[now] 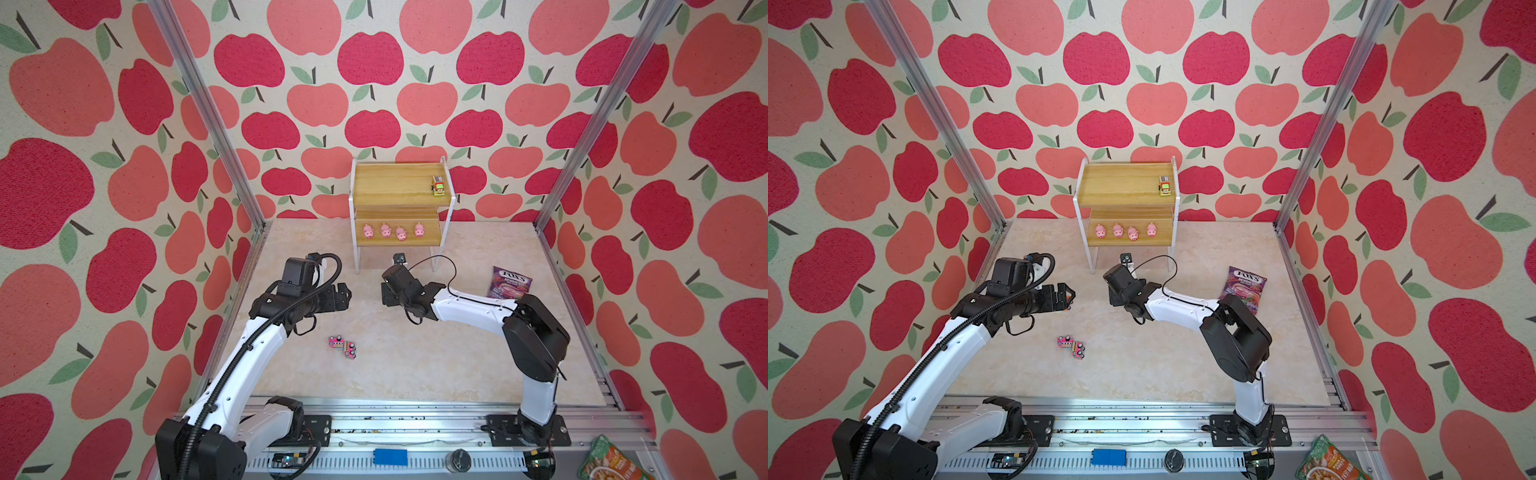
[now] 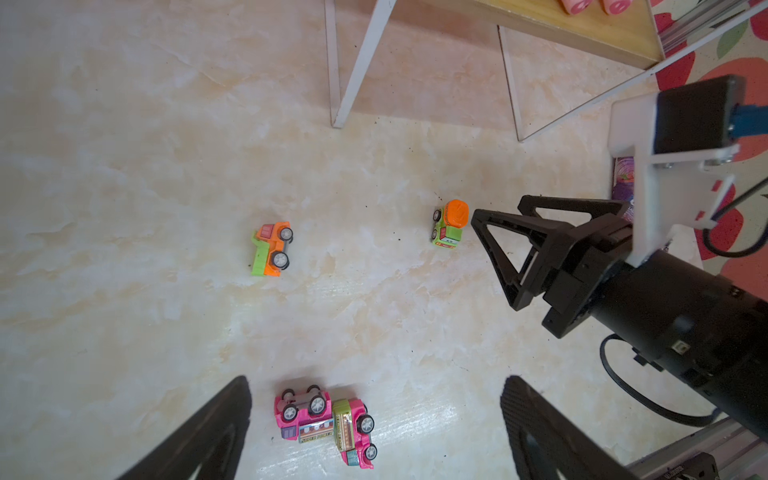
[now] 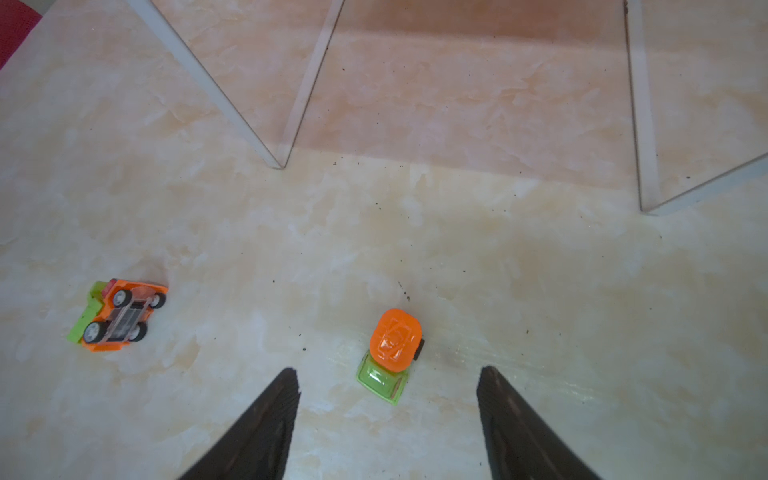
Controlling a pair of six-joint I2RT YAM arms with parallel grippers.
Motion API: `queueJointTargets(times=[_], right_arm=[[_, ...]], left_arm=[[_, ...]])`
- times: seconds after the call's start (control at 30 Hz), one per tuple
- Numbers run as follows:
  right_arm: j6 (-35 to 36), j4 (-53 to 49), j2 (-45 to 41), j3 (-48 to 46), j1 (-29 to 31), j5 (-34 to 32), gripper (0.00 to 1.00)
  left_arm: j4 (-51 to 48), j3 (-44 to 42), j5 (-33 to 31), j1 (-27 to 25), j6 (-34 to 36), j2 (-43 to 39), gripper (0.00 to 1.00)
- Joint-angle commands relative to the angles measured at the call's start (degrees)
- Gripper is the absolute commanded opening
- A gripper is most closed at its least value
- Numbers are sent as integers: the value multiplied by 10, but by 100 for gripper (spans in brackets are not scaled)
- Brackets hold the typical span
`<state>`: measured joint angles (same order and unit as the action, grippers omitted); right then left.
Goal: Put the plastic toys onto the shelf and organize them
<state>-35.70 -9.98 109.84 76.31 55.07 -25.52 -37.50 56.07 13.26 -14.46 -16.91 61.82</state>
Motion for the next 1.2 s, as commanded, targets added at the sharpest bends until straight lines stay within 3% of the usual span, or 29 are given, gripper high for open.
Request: queueJointTargets(times=[0.0, 0.37, 0.6, 1.17], right_arm=[[-69, -48, 31, 19, 11, -29, 69], [-129, -100, 102, 82, 21, -38, 62], [-133, -123, 135, 121, 22, -72, 50], [-120, -149, 157, 155, 23, -72, 25]], left_arm=[[-11, 0, -21, -4, 13, -14, 96], [-11, 0, -21, -11, 12, -26, 96], [-9, -1, -18, -10, 12, -32, 96], [-7, -3, -13, -11, 10, -39, 96]])
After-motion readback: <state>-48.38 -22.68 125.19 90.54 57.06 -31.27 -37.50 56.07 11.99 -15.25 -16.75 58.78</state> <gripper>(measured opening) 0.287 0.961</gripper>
